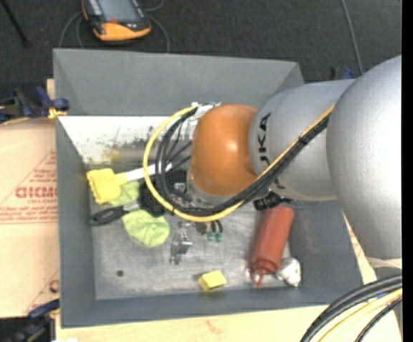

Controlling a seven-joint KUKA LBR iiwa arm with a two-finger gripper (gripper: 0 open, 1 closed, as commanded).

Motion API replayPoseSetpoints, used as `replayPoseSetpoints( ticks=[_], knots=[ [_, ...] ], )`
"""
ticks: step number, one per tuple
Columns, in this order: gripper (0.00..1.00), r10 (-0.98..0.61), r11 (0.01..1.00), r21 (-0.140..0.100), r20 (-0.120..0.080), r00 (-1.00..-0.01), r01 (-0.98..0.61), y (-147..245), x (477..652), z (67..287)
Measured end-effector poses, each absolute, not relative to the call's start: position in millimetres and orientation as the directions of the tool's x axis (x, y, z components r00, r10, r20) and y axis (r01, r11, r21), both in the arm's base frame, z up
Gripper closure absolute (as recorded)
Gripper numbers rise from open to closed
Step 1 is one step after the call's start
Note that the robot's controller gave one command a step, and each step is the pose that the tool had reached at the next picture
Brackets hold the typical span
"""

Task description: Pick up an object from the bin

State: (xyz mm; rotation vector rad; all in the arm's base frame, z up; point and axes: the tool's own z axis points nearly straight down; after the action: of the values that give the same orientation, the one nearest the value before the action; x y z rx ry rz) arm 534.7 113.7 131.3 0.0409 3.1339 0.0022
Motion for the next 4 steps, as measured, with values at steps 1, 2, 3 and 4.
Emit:
replayPoseSetpoints(
  ticks=[1, 2, 3, 4],
  knots=[
    [0.00, -0.040, 0.999, -0.002, -0.002, -0.999, -0.040, 114, 575.6, 123],
    [0.00, 0.060, 0.998, -0.001, -0.011, -0.998, 0.060, 154, 596.5, 98],
    [1.00, 0.183, 0.983, 0.009, -0.018, -0.983, 0.182, 172, 589.0, 76],
    [1.00, 0.183, 0.983, 0.009, -0.018, -0.983, 0.182, 172, 589.0, 76]
  ],
)
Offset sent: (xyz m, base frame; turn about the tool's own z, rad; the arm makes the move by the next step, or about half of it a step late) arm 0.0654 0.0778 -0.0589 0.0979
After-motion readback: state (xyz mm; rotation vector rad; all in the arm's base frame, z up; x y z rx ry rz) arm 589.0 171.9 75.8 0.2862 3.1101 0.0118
